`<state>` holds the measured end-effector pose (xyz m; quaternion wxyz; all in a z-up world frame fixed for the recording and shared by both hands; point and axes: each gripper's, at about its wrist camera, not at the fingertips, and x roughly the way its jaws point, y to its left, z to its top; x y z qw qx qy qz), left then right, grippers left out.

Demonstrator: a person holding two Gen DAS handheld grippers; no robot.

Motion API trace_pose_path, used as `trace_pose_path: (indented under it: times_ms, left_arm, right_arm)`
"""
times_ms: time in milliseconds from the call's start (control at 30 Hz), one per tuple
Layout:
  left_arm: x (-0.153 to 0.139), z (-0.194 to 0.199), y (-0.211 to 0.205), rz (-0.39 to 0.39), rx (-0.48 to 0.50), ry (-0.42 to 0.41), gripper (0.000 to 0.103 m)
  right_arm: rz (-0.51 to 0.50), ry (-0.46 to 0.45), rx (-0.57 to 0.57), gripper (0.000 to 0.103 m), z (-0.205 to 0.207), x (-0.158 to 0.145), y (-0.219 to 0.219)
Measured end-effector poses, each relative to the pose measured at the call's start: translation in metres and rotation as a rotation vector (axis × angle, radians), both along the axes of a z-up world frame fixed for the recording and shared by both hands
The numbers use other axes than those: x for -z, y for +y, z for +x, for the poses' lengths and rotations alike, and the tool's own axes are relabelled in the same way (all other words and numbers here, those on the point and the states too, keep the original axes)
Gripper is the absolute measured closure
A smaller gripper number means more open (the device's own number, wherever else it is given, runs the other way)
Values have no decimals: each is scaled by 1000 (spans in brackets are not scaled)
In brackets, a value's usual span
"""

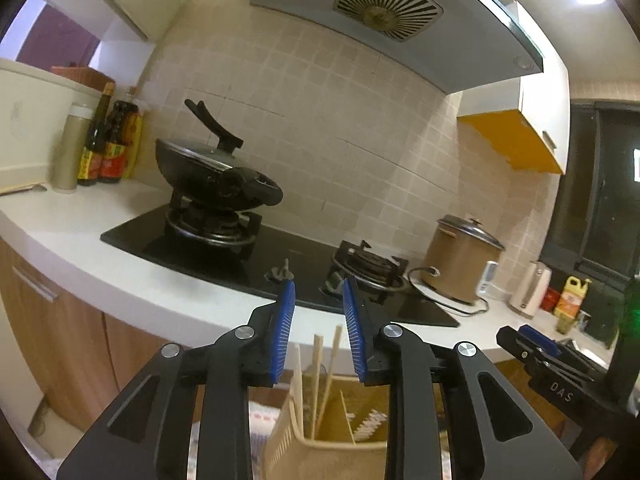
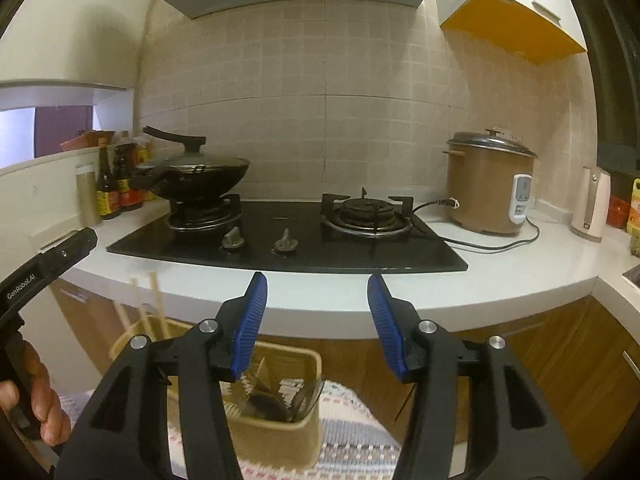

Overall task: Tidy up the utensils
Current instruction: 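Lift the chopstick and clear spoon over the caddy and open both tools, then grasp the last wooden chopstick with the left tool while the right tool grasps the last clear spoon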

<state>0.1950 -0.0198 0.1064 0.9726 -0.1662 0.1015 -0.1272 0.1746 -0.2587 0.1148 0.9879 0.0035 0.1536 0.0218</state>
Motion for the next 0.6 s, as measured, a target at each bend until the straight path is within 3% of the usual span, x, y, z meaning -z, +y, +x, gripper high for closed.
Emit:
trace_pose_path:
  times_ms: [200, 267, 367, 433, 533, 600]
  left_arm:
    - [-27, -30, 4, 28, 74, 58, 75]
    - [-32, -37, 0, 64, 108, 110, 66]
    - [-29, -47, -5, 97, 165, 190, 66]
    - [-27, -57, -3, 103, 140, 210, 66]
    - [-29, -63, 1, 108, 143, 242, 66]
    - [-21, -61, -1, 118, 188, 324, 66]
  right_arm:
    - [60, 67, -12, 54, -32, -26, -7]
    - [77, 156, -33, 54, -37, -28, -8]
    - [114, 293, -64, 54, -44, -21, -12]
    - [143, 393, -75, 54, -47, -10, -16]
    - [250, 538, -88, 54, -50, 9, -30]
    - [323, 636, -93, 54, -50, 27, -39]
